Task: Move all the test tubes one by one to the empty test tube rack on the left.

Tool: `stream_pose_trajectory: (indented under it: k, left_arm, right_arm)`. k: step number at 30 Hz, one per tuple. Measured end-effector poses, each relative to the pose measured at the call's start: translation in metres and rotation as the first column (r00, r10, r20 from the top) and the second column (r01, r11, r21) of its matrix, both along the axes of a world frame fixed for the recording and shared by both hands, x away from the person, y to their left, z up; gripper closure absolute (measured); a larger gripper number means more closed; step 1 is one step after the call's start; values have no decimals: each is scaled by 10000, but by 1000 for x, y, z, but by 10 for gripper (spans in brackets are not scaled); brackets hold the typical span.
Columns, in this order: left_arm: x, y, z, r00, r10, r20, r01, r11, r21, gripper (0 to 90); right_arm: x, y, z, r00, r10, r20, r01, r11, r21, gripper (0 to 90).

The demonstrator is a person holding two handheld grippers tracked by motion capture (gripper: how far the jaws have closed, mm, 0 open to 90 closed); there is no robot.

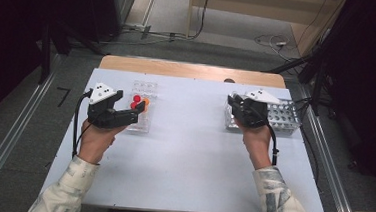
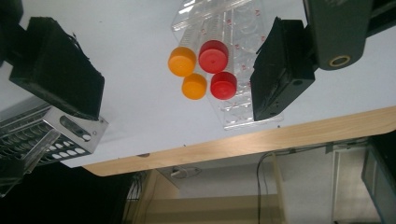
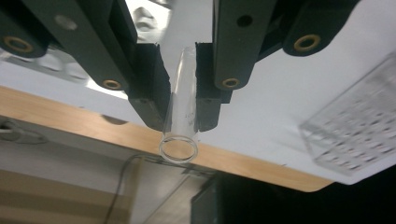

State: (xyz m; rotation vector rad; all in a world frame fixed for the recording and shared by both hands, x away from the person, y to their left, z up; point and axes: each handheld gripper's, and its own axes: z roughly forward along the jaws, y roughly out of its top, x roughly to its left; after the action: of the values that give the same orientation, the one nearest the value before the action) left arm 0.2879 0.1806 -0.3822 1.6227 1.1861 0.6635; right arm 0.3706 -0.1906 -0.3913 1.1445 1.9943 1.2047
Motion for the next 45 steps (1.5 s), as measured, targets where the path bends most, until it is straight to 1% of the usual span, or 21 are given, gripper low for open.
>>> stream_pose_trajectory:
  k: [3,5,8,12,14,15,17,19,22,23,25,27,31,34,36,37,39,43,45]
  left_arm:
    - [-2,-4,2,9999,-169,38,169,9999,31,179]
    - [-3,-7,2,9995,-302,26,302,9995,66,180]
    - [-5,-12,3,9990,-456,31,455,9989,106,183]
    - [-7,-20,2,9977,-681,5,681,9975,200,183]
    - [-8,-26,0,9967,-810,1,809,9965,223,183]
    - [-9,-28,-1,9958,-915,-45,916,9954,298,183]
    - [-9,-35,-3,9940,-1091,-73,1093,9933,385,183]
    - [-10,-41,-4,9917,-1283,-116,1287,9905,476,183]
    - [-12,-48,-7,9884,-1507,-169,1513,9873,489,196]
    - [-12,-50,-8,9867,-1615,-209,1623,9857,446,210]
    - [-12,-54,-11,9840,-1765,-262,1776,9830,477,251]
    - [-13,-57,-13,9808,-1926,-319,1943,9788,640,311]
    - [-13,-59,-17,9748,-2195,-406,2217,9732,611,437]
    - [-12,-59,-18,9703,-2369,-492,2395,9692,567,528]
    - [-12,-60,-20,9690,-2411,-534,2440,9681,575,591]
    - [-11,-60,-21,9676,-2452,-595,2487,9667,602,613]
    - [-11,-60,-22,9671,-2464,-628,2501,9664,601,661]
    - [-10,-59,-24,9660,-2493,-682,2536,9652,637,722]
    - [-10,-58,-24,9654,-2514,-692,2554,9652,563,731]
  right_arm:
    - [-7,16,-3,9982,590,-130,-589,9982,96,734]
    - [-12,27,-6,9956,917,-166,-916,9958,38,734]
    - [-18,44,-9,9891,1453,-246,-1454,9894,-42,734]
    - [-26,63,-16,9795,1970,-409,-1974,9803,-57,733]
    - [-29,72,-19,9730,2255,-499,-2261,9741,-73,734]
    - [-31,77,-21,9693,2400,-535,-2408,9705,-87,734]
    - [-35,87,-24,9603,2710,-657,-2723,9621,-120,734]
    - [-40,96,-26,9508,3024,-672,-3041,9525,-166,734]
    - [-48,107,-28,9375,3398,-756,-3418,9396,-151,734]
    - [-50,110,-29,9321,3546,-734,-3568,9339,-200,734]
    - [-54,117,-31,9242,3729,-824,-3757,9265,-203,734]
    - [-57,123,-33,9168,3902,-849,-3930,9193,-191,734]
    - [-61,131,-35,9081,4090,-900,-4122,9109,-199,734]
    - [-62,134,-36,9036,4181,-936,-4212,9068,-159,734]
    - [-63,135,-36,9000,4262,-911,-4291,9031,-143,734]
    - [-64,136,-36,8995,4267,-938,-4294,9030,-106,734]
    - [-64,137,-36,8977,4308,-922,-4338,9009,-137,734]
    - [-65,138,-36,8961,4342,-919,-4369,8995,-98,734]
    - [-65,137,-36,8963,4342,-898,-4367,8995,-94,734]
